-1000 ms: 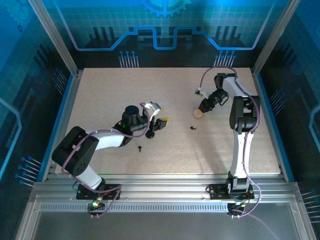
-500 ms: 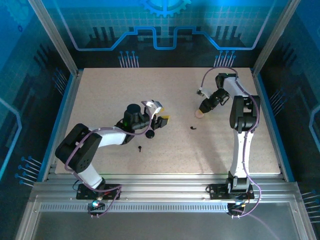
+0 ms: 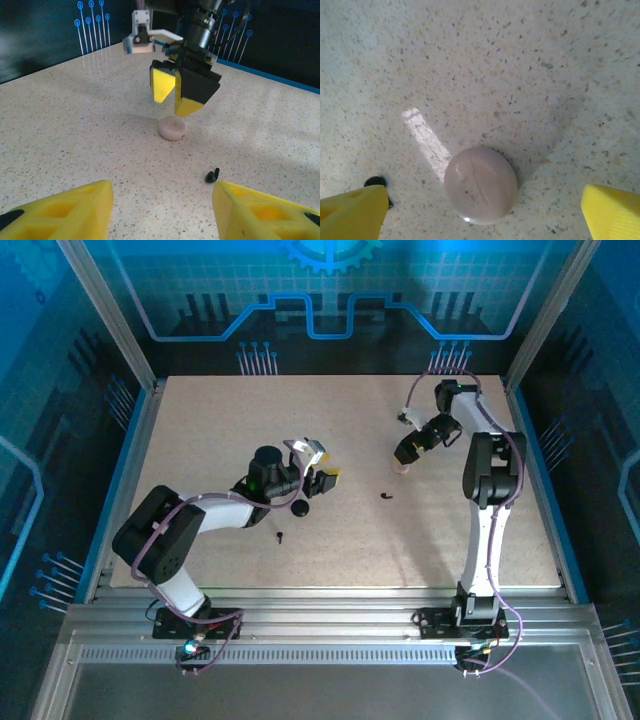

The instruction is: Insert the wireless bluetooth earbuds into the charging case

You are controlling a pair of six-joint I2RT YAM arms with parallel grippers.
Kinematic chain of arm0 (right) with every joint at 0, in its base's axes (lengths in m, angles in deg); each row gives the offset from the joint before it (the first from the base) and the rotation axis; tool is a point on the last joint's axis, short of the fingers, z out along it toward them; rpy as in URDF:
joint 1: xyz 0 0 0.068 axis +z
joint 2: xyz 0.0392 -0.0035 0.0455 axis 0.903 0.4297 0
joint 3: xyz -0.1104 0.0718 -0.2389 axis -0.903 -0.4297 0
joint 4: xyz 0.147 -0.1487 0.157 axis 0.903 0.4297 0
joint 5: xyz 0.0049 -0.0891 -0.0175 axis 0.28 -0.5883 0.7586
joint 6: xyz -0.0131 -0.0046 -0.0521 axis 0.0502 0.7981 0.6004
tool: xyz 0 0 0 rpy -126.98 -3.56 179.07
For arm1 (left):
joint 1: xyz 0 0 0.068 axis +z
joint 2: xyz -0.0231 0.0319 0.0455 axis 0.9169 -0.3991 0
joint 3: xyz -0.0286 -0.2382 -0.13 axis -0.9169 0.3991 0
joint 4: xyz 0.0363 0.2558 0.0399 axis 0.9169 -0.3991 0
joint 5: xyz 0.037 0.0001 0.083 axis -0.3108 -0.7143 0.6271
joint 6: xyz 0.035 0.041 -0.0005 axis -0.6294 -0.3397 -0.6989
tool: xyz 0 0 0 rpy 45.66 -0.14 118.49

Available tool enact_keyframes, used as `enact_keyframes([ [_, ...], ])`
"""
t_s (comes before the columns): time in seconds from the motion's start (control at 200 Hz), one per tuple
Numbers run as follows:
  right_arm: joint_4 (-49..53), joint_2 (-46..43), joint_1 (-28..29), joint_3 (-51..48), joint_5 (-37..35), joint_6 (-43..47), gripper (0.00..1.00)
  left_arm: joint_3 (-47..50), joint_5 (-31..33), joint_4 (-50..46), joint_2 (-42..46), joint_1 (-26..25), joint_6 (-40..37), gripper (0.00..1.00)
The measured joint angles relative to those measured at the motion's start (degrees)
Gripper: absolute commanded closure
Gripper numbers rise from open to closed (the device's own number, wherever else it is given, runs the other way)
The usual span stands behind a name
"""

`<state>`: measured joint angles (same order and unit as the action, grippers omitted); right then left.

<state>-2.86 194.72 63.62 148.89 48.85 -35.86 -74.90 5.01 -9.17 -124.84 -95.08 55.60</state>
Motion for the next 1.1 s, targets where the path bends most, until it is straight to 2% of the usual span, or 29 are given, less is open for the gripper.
enact_keyframes([
  [0.22,-7.0,-13.2,0.0,-11.5,4.5,-5.9,0.00,0.0,2.6,-6.0,4.5,0.0,1.8,0.45],
  [0.425,-14.6,-26.3,2.7,-24.4,6.2,-13.8,0.00,-3.3,6.7,-19.8,10.4,0.0,6.2,0.45],
  [0.655,-22.3,-41.2,9.2,-36.4,4.3,-24.8,0.00,-14.0,9.9,-46.4,13.6,-0.2,13.9,0.45],
  [0.76,-25.0,-47.9,9.9,-40.9,2.4,-29.7,0.00,-18.8,11.6,-57.8,13.6,-1.1,17.0,0.43],
  [0.89,-29.5,-57.4,9.9,-47.0,-0.6,-36.1,0.00,-27.9,16.7,-75.1,11.7,-2.9,25.1,0.39],
  [0.986,-32.0,-61.9,9.9,-50.7,-2.8,-41.3,0.00,-31.3,19.1,-82.7,10.4,-3.4,30.6,0.39],
  [1.101,-32.0,-62.9,9.9,-53.0,-6.1,-46.9,0.00,-31.4,21.8,-89.1,9.2,-4.7,35.8,0.39],
])
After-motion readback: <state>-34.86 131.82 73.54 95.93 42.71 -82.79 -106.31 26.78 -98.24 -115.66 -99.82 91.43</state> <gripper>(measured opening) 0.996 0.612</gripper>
